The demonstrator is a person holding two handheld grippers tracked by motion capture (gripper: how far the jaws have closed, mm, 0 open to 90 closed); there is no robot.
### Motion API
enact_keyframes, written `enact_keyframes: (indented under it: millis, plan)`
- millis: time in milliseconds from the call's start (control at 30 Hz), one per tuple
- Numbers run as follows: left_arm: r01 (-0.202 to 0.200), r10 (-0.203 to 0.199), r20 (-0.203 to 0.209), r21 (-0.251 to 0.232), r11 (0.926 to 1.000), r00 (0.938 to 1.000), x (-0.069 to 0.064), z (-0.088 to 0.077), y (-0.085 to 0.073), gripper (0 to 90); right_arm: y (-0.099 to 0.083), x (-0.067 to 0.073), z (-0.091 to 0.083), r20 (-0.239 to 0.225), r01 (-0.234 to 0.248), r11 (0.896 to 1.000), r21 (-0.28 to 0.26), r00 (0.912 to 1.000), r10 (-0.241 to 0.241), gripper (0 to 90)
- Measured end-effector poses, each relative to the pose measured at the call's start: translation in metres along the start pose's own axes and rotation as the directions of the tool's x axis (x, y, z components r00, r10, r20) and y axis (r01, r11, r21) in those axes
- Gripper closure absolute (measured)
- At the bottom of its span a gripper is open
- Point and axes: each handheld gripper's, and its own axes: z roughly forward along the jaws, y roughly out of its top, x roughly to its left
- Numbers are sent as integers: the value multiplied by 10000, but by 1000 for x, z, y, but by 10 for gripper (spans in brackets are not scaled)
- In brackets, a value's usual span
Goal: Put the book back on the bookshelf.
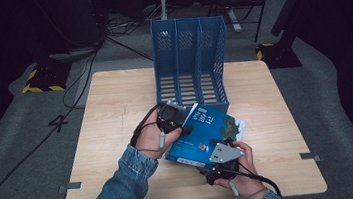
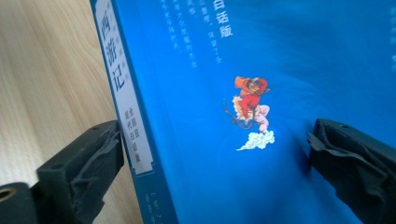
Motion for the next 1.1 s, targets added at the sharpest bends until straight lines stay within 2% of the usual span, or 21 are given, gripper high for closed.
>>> enact_keyframes:
  millis: [300, 467, 667, 700, 733, 800, 933, 1100]
  plan:
    - [-103, 105, -86, 232, 9997, 9999, 0, 4, 5, 811, 2, 6, 10, 546, 131, 9994, 313, 9984, -148, 2]
    - [-51, 50, 34, 247, 9997, 10000, 0, 6, 6, 811, 2, 9, 14, 1100, 360, 9986, 399, 9931, -402, 1]
    - [2, -2, 15, 295, 9996, 10000, 0, 8, 5, 810, 1, 8, 20, 1454, 790, 9951, 595, 9855, -870, 0]
    - [17, -17, -8, 350, 9994, 10000, 0, 9, 5, 810, -1, 10, 24, 1867, 1422, 9867, 784, 9702, -1547, 2]
    - [0, 0, -11, 377, 9993, 10000, 0, 10, 4, 810, -2, 12, 27, 2083, 1739, 9797, 998, 9591, -1915, 0]
    - [24, -25, 28, 409, 9992, 10000, 0, 11, 4, 810, -3, 14, 31, 2356, 2057, 9699, 1304, 9438, -2319, 0]
    - [63, -66, 62, 454, 9990, 10000, 0, 13, 2, 809, -4, 14, 35, 2680, 2085, 9671, 1457, 9327, -2415, 0]
    - [134, -134, -4, 544, 9984, 9999, 1, 16, 0, 808, -5, 12, 39, 2751, 2205, 9606, 1692, 9254, -2608, 0]
